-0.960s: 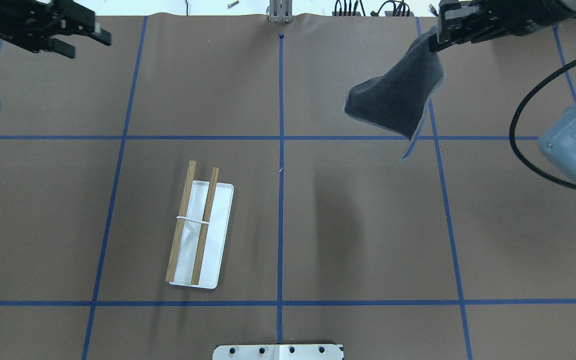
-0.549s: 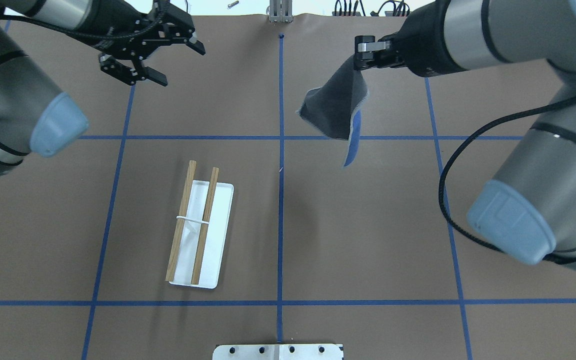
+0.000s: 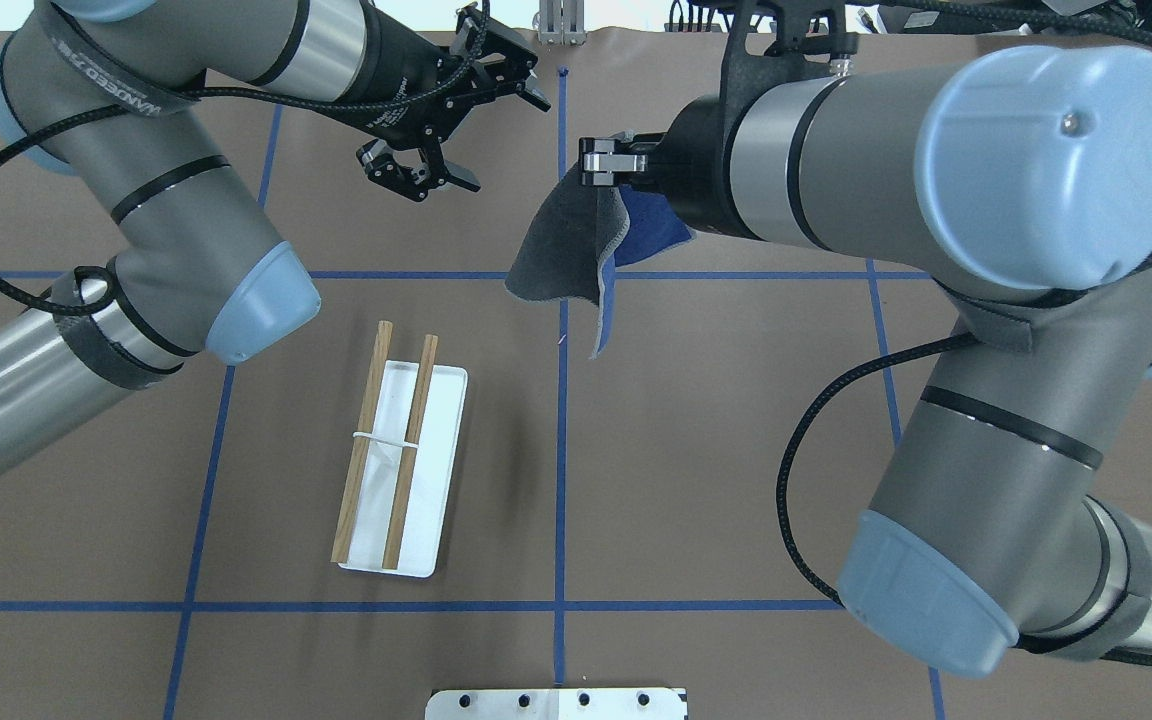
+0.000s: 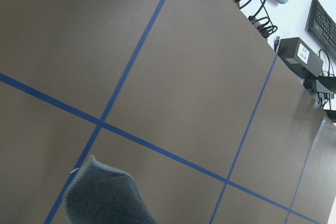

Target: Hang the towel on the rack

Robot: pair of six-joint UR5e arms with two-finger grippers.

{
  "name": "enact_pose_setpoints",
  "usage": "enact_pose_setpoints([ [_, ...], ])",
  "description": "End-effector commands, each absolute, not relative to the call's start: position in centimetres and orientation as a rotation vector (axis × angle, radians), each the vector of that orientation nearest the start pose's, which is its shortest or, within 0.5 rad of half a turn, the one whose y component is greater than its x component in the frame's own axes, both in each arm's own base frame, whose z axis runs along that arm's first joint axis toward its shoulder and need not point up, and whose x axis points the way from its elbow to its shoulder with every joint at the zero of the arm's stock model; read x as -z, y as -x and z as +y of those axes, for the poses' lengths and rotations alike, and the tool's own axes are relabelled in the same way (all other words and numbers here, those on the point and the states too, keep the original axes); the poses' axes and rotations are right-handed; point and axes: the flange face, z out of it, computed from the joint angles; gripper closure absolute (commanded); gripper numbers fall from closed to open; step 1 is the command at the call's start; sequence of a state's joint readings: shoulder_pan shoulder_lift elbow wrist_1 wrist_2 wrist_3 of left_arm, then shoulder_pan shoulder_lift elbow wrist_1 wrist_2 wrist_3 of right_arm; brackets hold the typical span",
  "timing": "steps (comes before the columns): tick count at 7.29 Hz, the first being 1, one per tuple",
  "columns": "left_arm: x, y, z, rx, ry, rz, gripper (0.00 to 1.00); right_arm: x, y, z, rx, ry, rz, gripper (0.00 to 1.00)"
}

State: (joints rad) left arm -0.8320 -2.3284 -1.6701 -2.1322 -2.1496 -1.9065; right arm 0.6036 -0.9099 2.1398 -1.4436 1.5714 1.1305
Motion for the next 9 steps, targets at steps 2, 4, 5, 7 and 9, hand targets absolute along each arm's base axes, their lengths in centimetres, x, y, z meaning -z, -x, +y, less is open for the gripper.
enact_pose_setpoints([
  [2,-8.0,-38.7,-52.6,0.568,0.170,1.494,0.12,-4.7,34.7,-39.8,-0.155,-0.693,-1.180,1.00],
  [4,-7.5,-39.6,-52.0,0.583,0.207,1.491,0.13,-4.6,34.6,-39.8,-0.164,-0.705,-1.177,1.00],
  [5,-8.0,-40.3,-51.6,0.646,0.286,1.479,0.11,-4.6,34.6,-39.8,-0.164,-0.705,-1.177,1.00],
  [7,-7.7,-40.5,-51.3,0.687,0.332,1.478,0.10,-4.4,34.4,-39.8,-0.173,-0.720,-1.186,1.00],
  [9,-7.6,-40.4,-51.2,0.692,0.340,1.486,0.24,-4.4,34.4,-39.9,-0.176,-0.723,-1.185,1.00],
])
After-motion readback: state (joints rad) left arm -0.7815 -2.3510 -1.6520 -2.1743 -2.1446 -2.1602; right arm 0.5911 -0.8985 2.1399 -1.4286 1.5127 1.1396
